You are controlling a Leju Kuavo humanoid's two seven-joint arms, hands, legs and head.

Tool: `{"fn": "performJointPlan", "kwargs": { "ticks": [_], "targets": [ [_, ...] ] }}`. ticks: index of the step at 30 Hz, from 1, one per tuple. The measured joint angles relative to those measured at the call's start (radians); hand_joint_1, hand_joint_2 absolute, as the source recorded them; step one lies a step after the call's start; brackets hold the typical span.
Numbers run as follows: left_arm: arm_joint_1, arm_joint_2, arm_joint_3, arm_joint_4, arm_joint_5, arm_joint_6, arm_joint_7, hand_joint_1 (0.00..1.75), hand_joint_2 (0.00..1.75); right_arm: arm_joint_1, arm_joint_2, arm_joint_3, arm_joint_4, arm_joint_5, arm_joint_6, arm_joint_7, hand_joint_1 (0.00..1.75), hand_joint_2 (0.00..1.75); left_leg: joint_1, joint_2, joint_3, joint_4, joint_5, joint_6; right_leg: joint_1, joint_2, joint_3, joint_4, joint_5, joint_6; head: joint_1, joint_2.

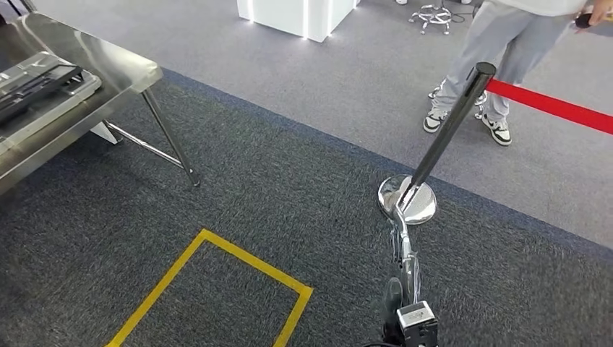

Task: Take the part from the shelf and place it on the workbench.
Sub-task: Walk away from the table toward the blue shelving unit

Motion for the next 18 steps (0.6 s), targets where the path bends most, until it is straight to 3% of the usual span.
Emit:
{"fn": "performJointPlan", "kwargs": {
  "ticks": [1, 3, 5, 7, 8, 9, 10, 12, 14, 16, 18],
  "targets": [
    [0.003, 0.003, 0.004, 0.0, 0.0, -0.008, 0.006, 0.0, 0.0, -0.001, 0.003, 0.0, 0.003, 0.003, 0.002, -0.001, 0.0, 0.0, 0.001, 0.0, 0.003, 0.001, -0.004, -0.006, -0.002, 0.012, 0.0, -0.003, 0.002, -0.005, 0.0, 0.0],
    [0.016, 0.01, 0.011, 0.0, 0.0, -0.028, 0.012, 0.0, 0.0, -0.007, 0.013, 0.0, 0.01, 0.009, 0.004, -0.002, 0.0, 0.0, 0.006, -0.045, -0.007, 0.038, -0.035, -0.016, -0.008, 0.035, 0.001, -0.011, 0.01, -0.017, -0.001, 0.0],
    [0.038, 0.02, 0.017, 0.0, -0.001, -0.053, 0.004, 0.0, 0.0, -0.014, 0.025, 0.0, 0.018, 0.013, 0.004, -0.002, 0.0, 0.0, 0.011, -0.103, -0.055, 0.149, -0.1, -0.023, -0.011, 0.058, 0.0, -0.014, 0.014, -0.025, -0.002, 0.0],
    [0.065, 0.031, 0.021, 0.0, -0.003, -0.073, -0.013, 0.0, 0.0, -0.016, 0.03, 0.0, 0.026, 0.015, 0.004, -0.002, 0.0, 0.0, 0.012, -0.117, -0.111, 0.268, -0.143, -0.026, -0.009, 0.087, -0.001, -0.012, 0.014, -0.027, -0.002, 0.0],
    [0.078, 0.037, 0.022, 0.0, -0.005, -0.079, -0.019, 0.0, 0.0, -0.016, 0.031, 0.0, 0.03, 0.015, 0.004, -0.002, 0.0, 0.0, 0.014, -0.118, -0.121, 0.285, -0.137, -0.027, -0.009, 0.103, -0.002, -0.01, 0.014, -0.027, -0.002, 0.0],
    [0.087, 0.042, 0.023, 0.0, -0.006, -0.083, -0.023, 0.0, 0.0, -0.016, 0.031, 0.0, 0.034, 0.015, 0.004, -0.002, 0.0, 0.0, 0.016, -0.121, -0.114, 0.262, -0.11, -0.028, -0.009, 0.119, -0.002, -0.008, 0.014, -0.027, -0.002, 0.0],
    [0.093, 0.046, 0.024, 0.0, -0.007, -0.085, -0.025, 0.0, 0.0, -0.016, 0.032, 0.0, 0.036, 0.015, 0.004, -0.002, 0.0, 0.0, 0.019, -0.129, -0.091, 0.204, -0.07, -0.028, -0.01, 0.133, -0.002, -0.005, 0.013, -0.025, -0.002, 0.0],
    [0.099, 0.052, 0.028, 0.0, -0.007, -0.086, -0.027, 0.0, 0.0, -0.018, 0.035, 0.0, 0.041, 0.015, 0.004, -0.002, 0.0, 0.0, 0.026, -0.177, -0.04, 0.08, -0.014, -0.027, -0.011, 0.159, -0.007, 0.005, 0.011, -0.018, -0.002, 0.0],
    [0.1, 0.055, 0.031, 0.0, -0.006, -0.087, -0.028, 0.0, 0.0, -0.021, 0.037, 0.001, 0.044, 0.015, 0.004, -0.002, 0.0, 0.0, 0.026, -0.207, -0.022, 0.029, -0.003, -0.02, -0.012, 0.181, -0.016, 0.011, 0.013, -0.003, -0.001, 0.0],
    [0.099, 0.058, 0.033, 0.0, -0.006, -0.087, -0.028, 0.0, 0.0, -0.021, 0.038, 0.001, 0.046, 0.016, 0.004, -0.002, 0.0, 0.0, 0.023, -0.186, -0.021, 0.024, 0.003, -0.007, -0.014, 0.201, -0.024, 0.01, 0.019, 0.012, -0.001, 0.0],
    [0.098, 0.06, 0.034, 0.0, -0.006, -0.087, -0.028, 0.0, 0.0, -0.021, 0.038, 0.001, 0.047, 0.016, 0.003, -0.002, 0.0, 0.0, 0.024, -0.157, -0.019, 0.014, 0.012, 0.009, -0.013, 0.168, -0.041, 0.036, 0.001, 0.02, 0.002, 0.0]
  ]
}}
